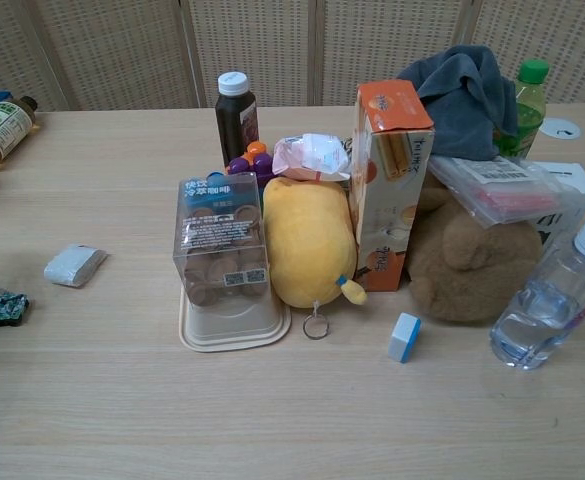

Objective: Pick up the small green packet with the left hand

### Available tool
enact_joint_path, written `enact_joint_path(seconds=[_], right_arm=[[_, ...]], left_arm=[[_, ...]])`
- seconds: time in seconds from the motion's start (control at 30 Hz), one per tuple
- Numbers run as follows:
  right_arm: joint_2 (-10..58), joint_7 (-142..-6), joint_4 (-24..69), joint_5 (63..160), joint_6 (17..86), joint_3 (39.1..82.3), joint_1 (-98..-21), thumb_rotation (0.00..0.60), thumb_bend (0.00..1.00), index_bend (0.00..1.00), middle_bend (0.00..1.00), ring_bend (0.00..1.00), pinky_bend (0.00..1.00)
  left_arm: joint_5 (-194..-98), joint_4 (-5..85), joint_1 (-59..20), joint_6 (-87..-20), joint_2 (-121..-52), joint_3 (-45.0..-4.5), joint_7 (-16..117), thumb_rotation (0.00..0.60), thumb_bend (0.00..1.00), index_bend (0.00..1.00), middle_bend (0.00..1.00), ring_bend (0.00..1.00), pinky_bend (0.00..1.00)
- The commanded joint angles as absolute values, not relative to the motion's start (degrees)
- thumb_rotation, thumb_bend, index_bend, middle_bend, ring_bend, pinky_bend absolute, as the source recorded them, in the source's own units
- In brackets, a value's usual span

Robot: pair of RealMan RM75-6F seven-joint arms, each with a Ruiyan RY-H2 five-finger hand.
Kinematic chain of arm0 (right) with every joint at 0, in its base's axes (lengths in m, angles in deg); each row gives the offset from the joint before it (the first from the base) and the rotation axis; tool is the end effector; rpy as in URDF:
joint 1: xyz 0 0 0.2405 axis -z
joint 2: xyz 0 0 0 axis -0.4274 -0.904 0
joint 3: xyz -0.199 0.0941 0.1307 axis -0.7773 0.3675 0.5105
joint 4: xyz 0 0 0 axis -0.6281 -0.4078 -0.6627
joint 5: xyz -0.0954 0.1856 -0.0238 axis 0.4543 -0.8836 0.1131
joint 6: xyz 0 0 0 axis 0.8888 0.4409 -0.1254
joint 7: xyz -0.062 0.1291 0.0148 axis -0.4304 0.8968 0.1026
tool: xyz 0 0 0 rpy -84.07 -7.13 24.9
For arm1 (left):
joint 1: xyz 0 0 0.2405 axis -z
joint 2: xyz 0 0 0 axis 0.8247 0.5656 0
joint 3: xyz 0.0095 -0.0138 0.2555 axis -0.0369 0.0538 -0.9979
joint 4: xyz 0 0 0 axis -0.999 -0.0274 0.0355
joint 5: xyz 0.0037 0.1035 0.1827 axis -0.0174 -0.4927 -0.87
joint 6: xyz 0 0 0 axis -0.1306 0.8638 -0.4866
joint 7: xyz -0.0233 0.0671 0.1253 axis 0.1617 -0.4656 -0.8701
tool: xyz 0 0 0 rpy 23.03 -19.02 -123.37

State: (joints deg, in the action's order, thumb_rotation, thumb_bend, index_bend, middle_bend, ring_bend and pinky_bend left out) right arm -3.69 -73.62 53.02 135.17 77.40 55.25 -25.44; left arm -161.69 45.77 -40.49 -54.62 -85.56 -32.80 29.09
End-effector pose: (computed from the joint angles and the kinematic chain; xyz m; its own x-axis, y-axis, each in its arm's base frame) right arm -0.2837 -0.1611 0.2010 0.3023 0.0816 0.9497 -0.9531 0.0419 0.2998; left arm -0.3271 0.2204 0.0325 0.6396 0.3088 0.7039 0.7627 -0.1407 -0.6312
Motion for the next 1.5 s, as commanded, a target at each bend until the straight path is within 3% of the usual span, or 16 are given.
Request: enact_joint_path(seconds=[0.03,0.2,0.77,1.07,1.2,1.3,1.5], right_arm=[[-4.0,-73.1,53.0,135.1,77.6,55.4,-25.4,0.600,0.00,0.00,0.00,0.00,0.00],[-4.3,-72.3,53.1,135.1,77.5,55.4,-25.4,0.600,0.00,0.00,0.00,0.00,0.00],[-4.2,-72.3,53.0,135.1,77.5,55.4,-25.4,0.600,0.00,0.00,0.00,0.00,0.00],[-4.6,-71.6,53.0,135.2,77.5,55.4,-25.3,0.600,0.00,0.00,0.00,0.00,0.00],[-4.5,-71.7,53.1,135.3,77.5,55.4,-25.3,0.600,0.00,0.00,0.00,0.00,0.00],[-4.5,-71.9,53.1,135.3,77.5,55.4,-25.3,0.600,0.00,0.00,0.00,0.00,0.00],[-4.5,-71.8,53.1,135.3,77.7,55.4,-25.3,0.600,0.00,0.00,0.00,0.00,0.00]], left_arm=[[-161.0,44.6,-40.3,-54.3,-87.4,-33.1,27.7,0.600,0.00,0.20,0.00,0.00,0.00],[-160.1,43.8,-40.7,-54.3,-88.5,-33.4,26.8,0.600,0.00,0.27,0.00,0.00,0.00],[-157.1,37.7,-38.0,-52.1,-96.5,-30.8,27.3,0.600,0.00,0.31,0.00,0.00,0.00],[-156.9,37.7,-37.7,-52.8,-97.4,-30.5,26.7,0.600,0.00,0.34,0.00,0.00,0.00],[-156.9,37.3,-37.6,-53.8,-97.8,-30.3,25.9,0.600,0.00,0.44,0.00,0.00,0.00],[-156.8,36.8,-37.6,-54.2,-98.4,-30.2,25.1,0.600,0.00,0.63,0.00,0.00,0.00],[-157.2,37.8,-37.3,-55.3,-97.9,-29.8,24.9,0.600,0.00,0.69,0.00,0.00,0.00]])
